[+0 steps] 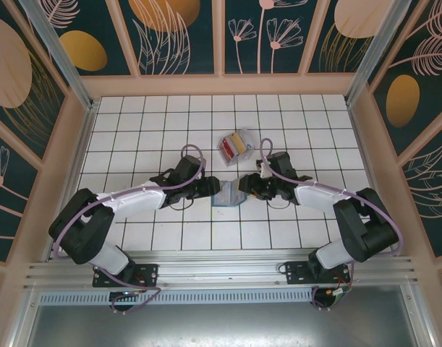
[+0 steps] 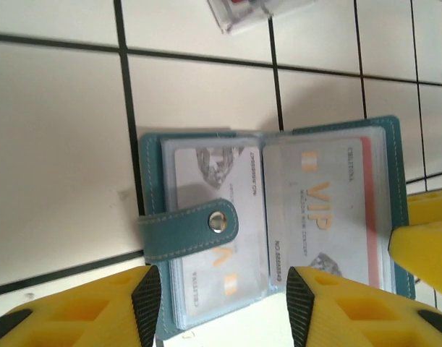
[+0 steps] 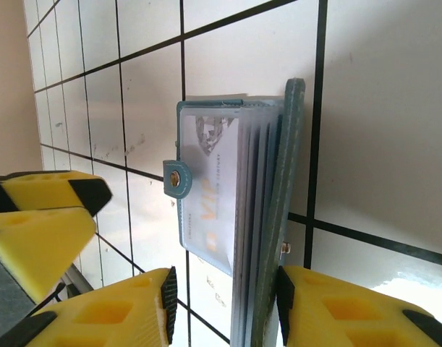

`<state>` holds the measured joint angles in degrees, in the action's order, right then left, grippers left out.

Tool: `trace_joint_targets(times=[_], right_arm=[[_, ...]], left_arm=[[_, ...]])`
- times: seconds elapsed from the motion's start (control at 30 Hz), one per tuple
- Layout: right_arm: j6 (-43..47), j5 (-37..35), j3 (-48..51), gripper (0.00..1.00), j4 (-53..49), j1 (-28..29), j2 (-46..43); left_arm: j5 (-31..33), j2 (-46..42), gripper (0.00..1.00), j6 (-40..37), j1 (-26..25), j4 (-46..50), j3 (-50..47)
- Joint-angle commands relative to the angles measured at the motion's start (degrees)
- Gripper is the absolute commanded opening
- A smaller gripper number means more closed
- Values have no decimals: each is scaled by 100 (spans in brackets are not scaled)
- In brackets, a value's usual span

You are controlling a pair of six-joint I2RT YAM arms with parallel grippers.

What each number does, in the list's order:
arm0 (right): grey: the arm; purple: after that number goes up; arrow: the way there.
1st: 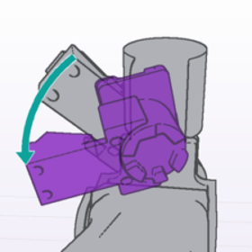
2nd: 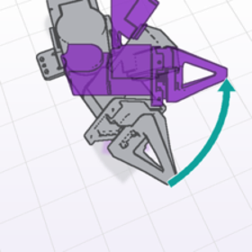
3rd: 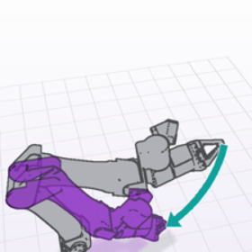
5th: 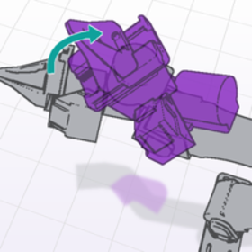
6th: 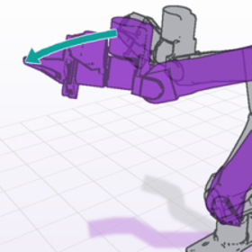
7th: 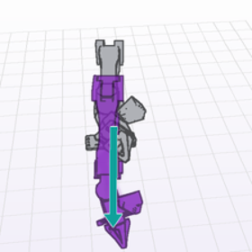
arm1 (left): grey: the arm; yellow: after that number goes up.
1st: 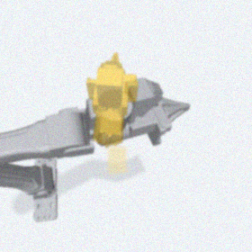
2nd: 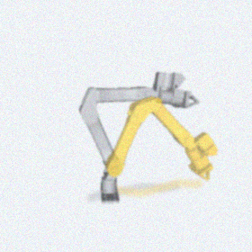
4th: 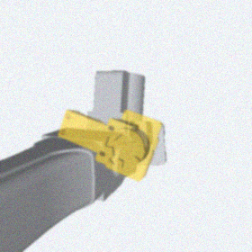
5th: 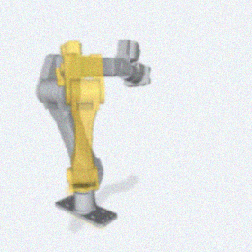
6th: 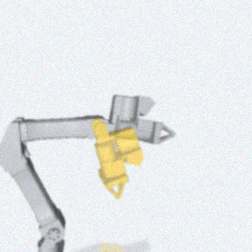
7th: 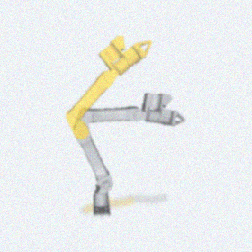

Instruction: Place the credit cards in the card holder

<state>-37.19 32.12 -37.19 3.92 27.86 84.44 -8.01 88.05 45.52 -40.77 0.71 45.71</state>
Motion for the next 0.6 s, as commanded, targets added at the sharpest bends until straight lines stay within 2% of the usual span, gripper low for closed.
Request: trace_joint_targets(times=[0.0, 0.1, 0.33, 0.57], right_arm=[[177, -175, -241, 42, -99, 116, 102], [201, -273, -335, 40, -150, 184, 137], [247, -329, -378, 40, -230, 200, 158], [230, -338, -375, 40, -224, 194, 151]], left_arm=[[353, 192, 49, -312, 26, 463, 188], [282, 380, 46, -624, -17, 600, 377], [734, 685, 47, -1557, -104, 1580, 1191], [1232, 1292, 47, -2054, -534, 2114, 1767]])
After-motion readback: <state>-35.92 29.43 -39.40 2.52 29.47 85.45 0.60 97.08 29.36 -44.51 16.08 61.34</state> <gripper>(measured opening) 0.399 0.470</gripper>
